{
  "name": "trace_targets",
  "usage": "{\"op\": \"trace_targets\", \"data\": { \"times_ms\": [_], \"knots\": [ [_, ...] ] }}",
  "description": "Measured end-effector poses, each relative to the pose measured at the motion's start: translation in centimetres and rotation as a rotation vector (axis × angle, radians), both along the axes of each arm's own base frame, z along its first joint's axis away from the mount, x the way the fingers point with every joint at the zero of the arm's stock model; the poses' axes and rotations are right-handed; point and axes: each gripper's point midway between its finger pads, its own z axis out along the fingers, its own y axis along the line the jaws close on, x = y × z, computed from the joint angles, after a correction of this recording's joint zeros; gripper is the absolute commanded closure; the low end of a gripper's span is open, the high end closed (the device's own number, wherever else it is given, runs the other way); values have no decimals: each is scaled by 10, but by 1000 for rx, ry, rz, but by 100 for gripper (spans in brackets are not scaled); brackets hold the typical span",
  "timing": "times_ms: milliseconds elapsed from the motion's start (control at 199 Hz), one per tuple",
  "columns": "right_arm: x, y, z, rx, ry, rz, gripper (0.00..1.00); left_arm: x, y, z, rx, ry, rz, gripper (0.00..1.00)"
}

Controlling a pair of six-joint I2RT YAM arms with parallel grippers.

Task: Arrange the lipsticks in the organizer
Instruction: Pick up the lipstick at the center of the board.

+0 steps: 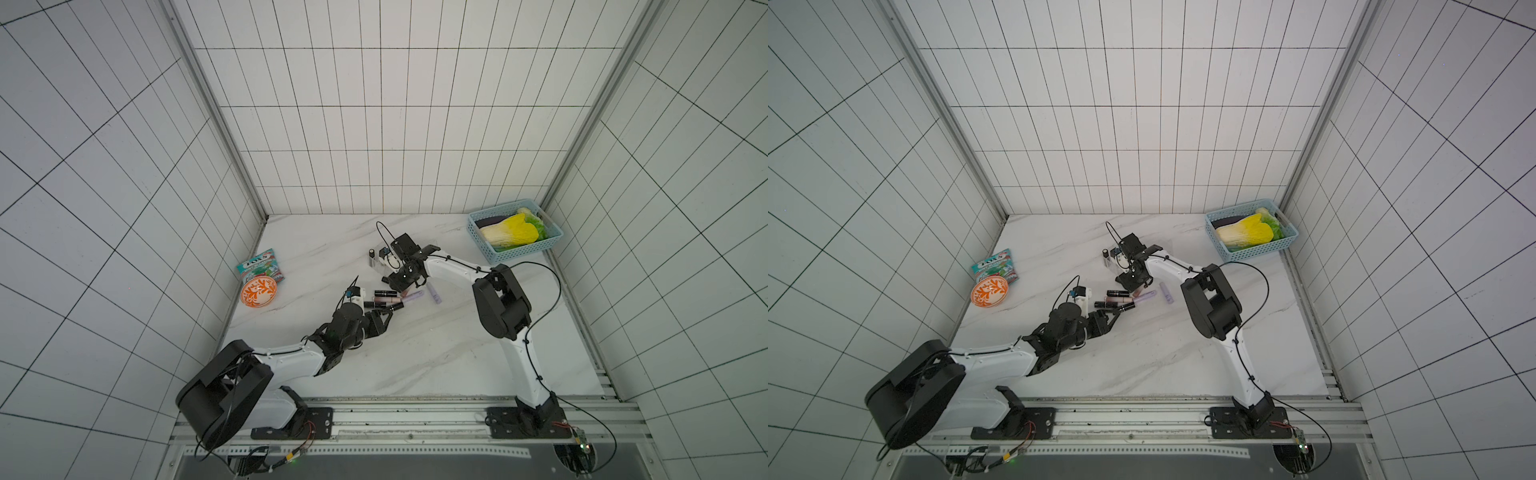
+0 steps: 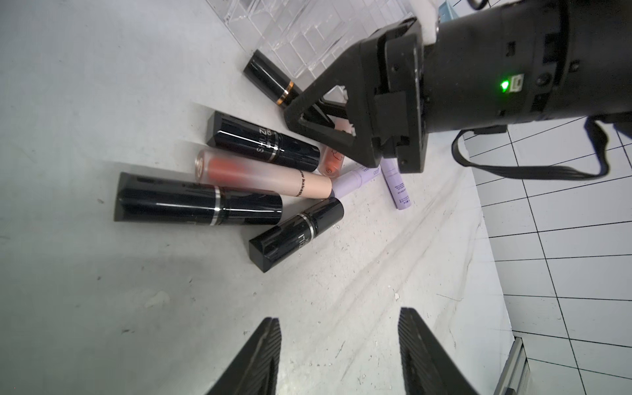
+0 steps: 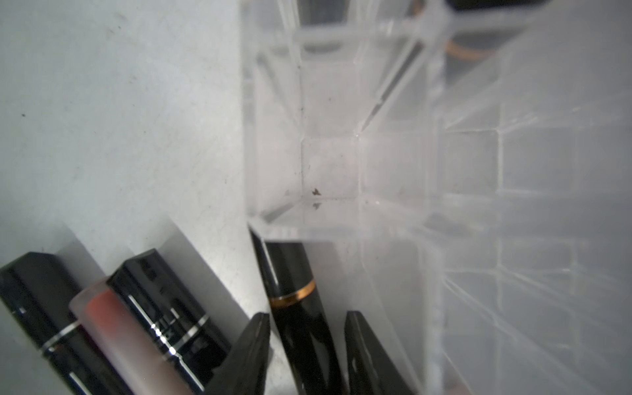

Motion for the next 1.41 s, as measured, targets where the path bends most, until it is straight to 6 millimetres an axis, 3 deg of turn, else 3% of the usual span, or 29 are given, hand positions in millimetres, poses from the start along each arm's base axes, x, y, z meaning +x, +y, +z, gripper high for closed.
{"op": "trace_targets", "data": {
  "times_ms": [251, 437, 618, 844, 929, 1065, 1230, 1406],
  "knots": [
    [-1, 1, 0, 6, 6, 5, 74, 2, -3, -4, 1, 9, -5, 46],
    [-2, 0, 0, 6, 8, 6, 74, 2, -2, -2, 3, 3, -1, 46],
    [-7, -4, 11, 12, 1, 5, 75, 5, 6, 27, -6, -80, 25, 46],
    [-14, -10, 64, 82, -63, 4, 75, 9, 32, 92, -32, -249, 101, 45],
    [-21, -14, 84, 113, -83, 4, 75, 14, 48, 109, -53, -286, 134, 34],
    [-40, -24, 115, 175, -83, 1, 76, 27, 61, 131, -69, -283, 115, 29],
    [-76, -35, 153, 288, -42, 18, 76, 39, 37, 153, -110, -228, -72, 28],
    [-108, -39, 185, 403, 9, 59, 76, 25, 3, 138, -202, -119, -289, 38]
  ]
}}
